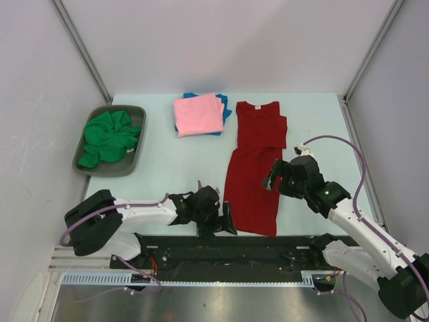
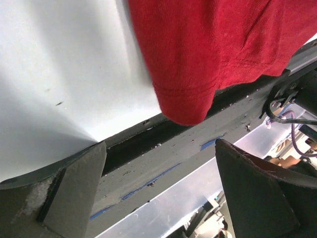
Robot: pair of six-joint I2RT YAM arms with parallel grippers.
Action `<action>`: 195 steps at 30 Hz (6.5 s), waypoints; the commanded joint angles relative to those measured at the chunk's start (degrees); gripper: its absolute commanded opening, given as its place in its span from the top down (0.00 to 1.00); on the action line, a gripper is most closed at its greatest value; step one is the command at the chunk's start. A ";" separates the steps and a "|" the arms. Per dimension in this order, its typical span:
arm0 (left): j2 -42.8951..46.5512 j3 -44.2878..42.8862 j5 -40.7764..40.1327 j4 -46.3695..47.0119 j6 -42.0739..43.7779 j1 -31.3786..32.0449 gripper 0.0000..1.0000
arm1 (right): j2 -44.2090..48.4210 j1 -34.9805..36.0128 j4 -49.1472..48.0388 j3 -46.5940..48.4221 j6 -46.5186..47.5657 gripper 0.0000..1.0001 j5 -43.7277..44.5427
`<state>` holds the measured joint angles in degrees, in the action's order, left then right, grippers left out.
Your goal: Fold and stack the t-shirts
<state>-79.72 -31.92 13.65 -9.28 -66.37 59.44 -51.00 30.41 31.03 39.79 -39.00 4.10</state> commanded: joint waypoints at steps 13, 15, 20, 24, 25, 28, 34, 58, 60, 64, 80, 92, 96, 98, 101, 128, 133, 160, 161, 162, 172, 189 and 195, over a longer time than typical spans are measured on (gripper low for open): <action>-6.95 1.07 -5.76 6.73 5.63 -7.94 0.08 | 1.79 -0.35 1.06 -0.06 1.83 0.06 2.93; -3.18 0.90 -3.99 6.38 5.64 -7.94 0.09 | 1.52 -0.36 0.79 -0.15 1.83 0.06 2.76; 4.83 0.28 -4.68 2.25 6.25 -8.20 0.09 | 0.56 -0.36 -0.53 -0.50 1.48 0.06 1.88; 7.21 0.89 -4.69 1.54 6.95 -9.51 0.08 | 0.20 -0.27 -1.41 -1.03 0.95 0.06 1.35; 6.87 1.33 -4.51 1.80 7.39 -10.39 0.08 | 0.20 -0.27 -1.58 -1.03 1.03 0.06 1.35; 4.76 1.60 -5.04 3.30 8.01 -10.84 0.08 | 0.03 -0.18 -1.76 -1.21 0.95 0.06 1.26; -2.45 2.12 -4.16 7.69 7.66 -10.75 0.10 | 0.73 -0.27 -0.79 -1.21 1.21 0.06 1.96; -6.15 4.77 0.06 14.81 5.55 -10.05 0.41 | 2.48 0.17 -0.71 -6.48 0.07 0.06 0.91; -6.67 4.41 -0.03 14.82 5.29 -9.43 0.40 | 2.49 0.17 -0.62 -6.57 0.07 0.06 0.91; -8.69 4.50 0.68 16.75 4.23 -8.20 0.40 | 2.84 0.17 -0.44 -6.83 -0.11 0.06 0.91; -8.44 7.49 -0.91 20.88 3.79 -9.08 1.00 | 9.69 0.35 1.05 -15.25 -7.40 0.13 -3.40; -7.20 7.58 -0.12 20.53 4.32 -9.17 1.00 | 20.59 3.42 1.41 -25.02 -16.80 0.25 -11.74; -7.73 7.93 0.24 21.49 4.14 -9.17 1.00 | 21.82 5.62 0.97 -26.96 -19.26 0.28 -11.48; -7.99 8.10 0.59 22.02 3.97 -9.17 1.00 | 22.09 6.76 0.88 -27.48 -20.32 0.29 -10.78; -8.08 8.19 0.76 22.46 3.79 -9.17 1.00 | 22.18 7.99 0.88 -27.84 -21.29 0.31 -9.99; 2.29 14.26 0.16 27.03 -0.16 -3.11 1.00 | 22.51 11.68 0.52 -27.49 -22.87 1.00 -1.81; 2.73 13.82 -1.69 27.47 -2.79 1.11 1.00 | 28.84 13.88 8.85 -24.94 -23.48 1.00 -0.50; 8.71 -5.25 0.32 11.83 8.80 -8.54 1.00 | 26.75 24.25 6.24 -8.59 -12.24 1.00 14.00; 8.01 -6.13 0.93 12.35 9.15 -9.16 1.00 | 26.05 23.47 5.63 -8.24 -11.37 1.00 14.44; 6.44 -6.57 1.90 12.53 9.50 -10.56 1.00 | 24.82 22.94 4.23 -8.24 -10.75 1.00 14.62; -5.34 -13.60 7.18 17.71 11.35 -17.60 1.00 | 15.68 2.23 -5.26 -8.41 -3.45 1.00 5.42; -18.70 -23.62 12.98 20.09 12.40 -24.98 1.00 | -0.93 -10.46 -21.44 -8.33 -1.08 1.00 -6.82; -23.28 -27.40 14.82 20.53 12.84 -26.92 1.00 | -6.38 -14.32 -27.41 -8.33 -1.16 1.00 -9.10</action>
<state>-100.75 -55.24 25.78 8.64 -55.22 33.93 -54.81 18.35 10.83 29.41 -41.06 -2.50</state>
